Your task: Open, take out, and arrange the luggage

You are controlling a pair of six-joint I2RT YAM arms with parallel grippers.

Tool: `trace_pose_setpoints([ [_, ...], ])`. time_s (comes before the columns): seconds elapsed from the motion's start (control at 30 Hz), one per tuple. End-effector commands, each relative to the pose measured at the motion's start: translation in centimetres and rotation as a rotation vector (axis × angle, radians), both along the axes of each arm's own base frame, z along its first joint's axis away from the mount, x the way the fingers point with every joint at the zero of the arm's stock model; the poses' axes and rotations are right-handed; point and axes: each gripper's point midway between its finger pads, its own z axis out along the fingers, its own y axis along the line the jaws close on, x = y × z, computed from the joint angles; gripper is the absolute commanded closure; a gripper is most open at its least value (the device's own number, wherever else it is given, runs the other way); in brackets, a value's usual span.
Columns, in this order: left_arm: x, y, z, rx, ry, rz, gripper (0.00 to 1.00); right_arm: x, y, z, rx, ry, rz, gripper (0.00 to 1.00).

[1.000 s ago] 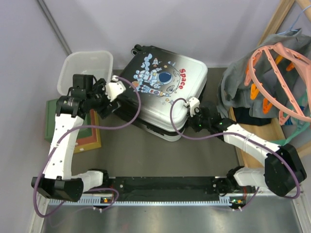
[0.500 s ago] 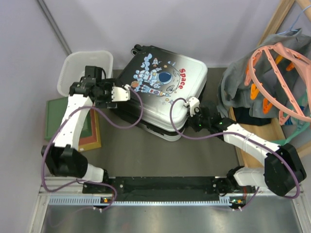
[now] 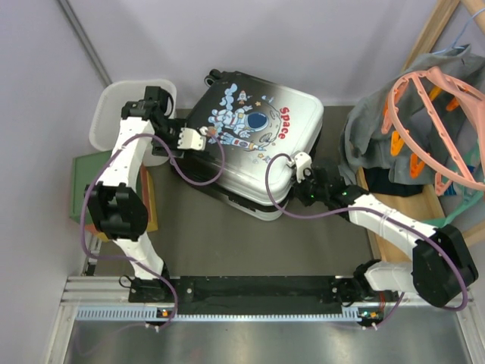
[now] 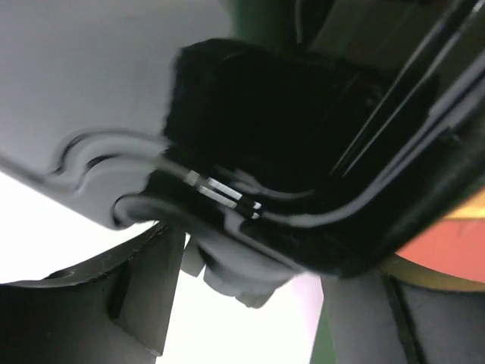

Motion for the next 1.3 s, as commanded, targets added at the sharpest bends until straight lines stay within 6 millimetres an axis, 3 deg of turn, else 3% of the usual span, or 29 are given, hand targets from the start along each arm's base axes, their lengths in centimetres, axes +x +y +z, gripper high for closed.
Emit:
trace_pose_setpoints([
  [0.0,-1.3,-0.5,-0.6,0.004,0.069,-0.113,0.29,2.3,1.5,3.2,0.101,-0.126,-0.002,1.00],
  [0.1,-1.8,-0.6,-1.5,0.008,0.076,-0.134,0.33,2.3,1.3,3.0,0.099,-0.121,-0.008,1.00],
  [0.2,-2.7,-1.3,-2.4,-0.034,0.099,-0.137,0.47,2.1,1.2,2.8,0.098,-0.116,-0.013,1.00],
  [0.3,-3.8,-2.6,-2.4,-0.124,0.113,-0.130,0.75,1.5,1.1,3.2,0.118,-0.119,-0.013,1.00],
  [0.33,-4.4,-3.0,-2.3,-0.154,0.117,-0.107,1.00,1.2,1.1,3.1,0.120,-0.116,-0.014,1.00],
  [0.5,-4.2,-4.3,-1.2,-0.282,0.033,-0.020,1.00,-0.7,1.8,4.1,0.140,-0.137,0.016,1.00],
  [0.53,-4.4,-4.5,-1.6,-0.322,0.048,0.039,1.00,-1.7,2.4,3.8,0.132,-0.125,0.046,1.00],
  [0.6,-3.3,-4.7,-0.5,-0.376,-0.008,0.112,1.00,-2.8,3.0,4.4,0.141,-0.130,0.075,1.00],
  [0.7,-3.3,-5.1,0.4,-0.489,0.012,0.273,1.00,-4.9,3.9,5.2,0.162,-0.118,0.121,1.00],
  [0.83,-3.9,-6.0,1.4,-0.635,0.004,0.413,1.00,-7.2,4.1,4.4,0.133,-0.066,0.141,1.00],
  [0.97,-5.3,-6.7,1.7,-0.705,-0.031,0.420,1.00,-9.5,5.5,3.6,0.148,-0.012,0.174,1.00],
  [1.1,-7.0,-7.1,0.6,-0.727,0.045,0.479,1.00,-10.6,7.4,4.5,0.239,0.015,0.172,1.00],
  [1.27,-8.5,-8.6,0.9,-0.754,0.077,0.548,1.00,-10.1,8.3,6.9,0.333,0.000,0.064,1.00],
])
